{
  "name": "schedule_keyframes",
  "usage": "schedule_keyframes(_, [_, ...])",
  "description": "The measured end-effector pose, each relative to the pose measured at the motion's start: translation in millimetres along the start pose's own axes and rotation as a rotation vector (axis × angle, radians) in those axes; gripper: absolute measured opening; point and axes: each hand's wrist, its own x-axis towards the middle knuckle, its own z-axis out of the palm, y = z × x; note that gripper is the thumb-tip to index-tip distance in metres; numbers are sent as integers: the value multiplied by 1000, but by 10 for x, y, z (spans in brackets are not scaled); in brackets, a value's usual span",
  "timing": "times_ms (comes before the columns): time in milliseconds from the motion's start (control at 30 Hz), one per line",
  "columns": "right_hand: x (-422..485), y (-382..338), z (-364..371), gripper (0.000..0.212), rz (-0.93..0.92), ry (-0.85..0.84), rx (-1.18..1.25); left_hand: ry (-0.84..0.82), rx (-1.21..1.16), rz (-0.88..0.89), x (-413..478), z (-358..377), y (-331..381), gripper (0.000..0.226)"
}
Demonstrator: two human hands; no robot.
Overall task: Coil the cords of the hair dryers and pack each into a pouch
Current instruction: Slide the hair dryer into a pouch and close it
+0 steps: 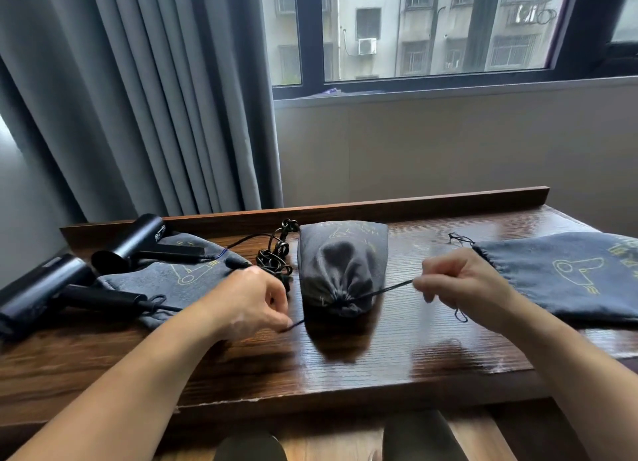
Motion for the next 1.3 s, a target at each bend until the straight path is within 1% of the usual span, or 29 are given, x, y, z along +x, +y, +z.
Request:
schedule_keyframes(33, [20,1,21,31,-44,7,-218,-105,12,35,-20,5,28,19])
schedule_keyframes(67, [53,21,54,32,-83,58,-500,-190,0,69,-42,9,68,18])
schedule_keyframes(100, [85,37,96,29,-108,140,-749,-251,-56,99,-60,17,105,17])
schedule_keyframes(133, [104,36,152,25,-112,240,-896,-290,-152,122,-80,26,137,17])
schedule_keyframes(167, [116,35,214,22,-93,340,-946,-314,-270,142,-85,50,147,18])
schedule_keyframes(200, [131,26,281,20,-48,422,-936,-324,-386,150,-95,81,149,18])
schedule_keyframes(267, [181,9,402,23,62,527,-871,-343,-585,144,-123,157,149,17])
schedule_keyframes(333, [232,-40,496,30,112,592,-764,-372,-760,162,-147,258,145,15])
schedule_keyframes(400, [270,-107,567,33,85,629,-525,-348,-926,186,-166,322,145,17])
schedule_keyframes(433, [286,-134,598,33,43,624,-376,-296,-1016,184,-167,342,148,19])
schedule_keyframes(467, [296,-157,624,34,-12,585,-217,-228,-1128,163,-162,349,162,25])
schedule_keyframes(500, [300,-177,653,36,-66,500,-47,-148,-1256,145,-137,354,160,34])
schedule_keyframes(533, [306,-178,685,36,-102,377,103,-68,-1372,124,-119,345,188,41])
schedule_keyframes(567, [309,-172,718,34,-116,237,202,7,-1452,115,-96,342,225,40])
schedule_keyframes(600, [307,-158,746,33,-114,115,239,66,-1485,115,-82,337,282,33])
schedule_keyframes(633, [303,-146,765,32,-108,23,226,109,-1458,131,-61,344,333,26])
schedule_keyframes(667, [303,-140,779,32,-105,-28,185,142,-1393,137,-57,341,408,22])
schedule_keyframes(733, [318,-151,786,34,-106,-64,98,181,-1249,195,-24,368,486,16])
schedule_keyframes(800, [341,-175,766,40,-99,-78,31,202,-1065,345,0,403,484,19])
schedule_keyframes(867, [340,-205,745,47,-107,-94,-48,200,-801,441,21,383,450,21])
schedule_keyframes(967, [287,-242,745,49,-141,-63,-210,193,-394,446,64,309,390,30])
schedule_keyframes(1033, [267,-285,761,41,-162,-5,-353,227,-233,456,63,270,400,27])
schedule_keyframes(1100, [263,-339,773,31,-187,22,-471,299,-201,463,42,270,428,20])
schedule_keyframes(1200, [212,-349,761,14,-173,-10,-521,315,-152,486,2,315,402,22])
schedule_keyframes(1233, [186,-319,752,13,-164,-19,-539,296,-147,496,-16,339,388,22])
schedule_keyframes(1267, [156,-299,750,17,-155,-24,-550,280,-160,500,-35,360,377,22])
schedule_keyframes(1300, [138,-277,748,14,-154,-26,-558,278,-183,504,-44,381,371,21])
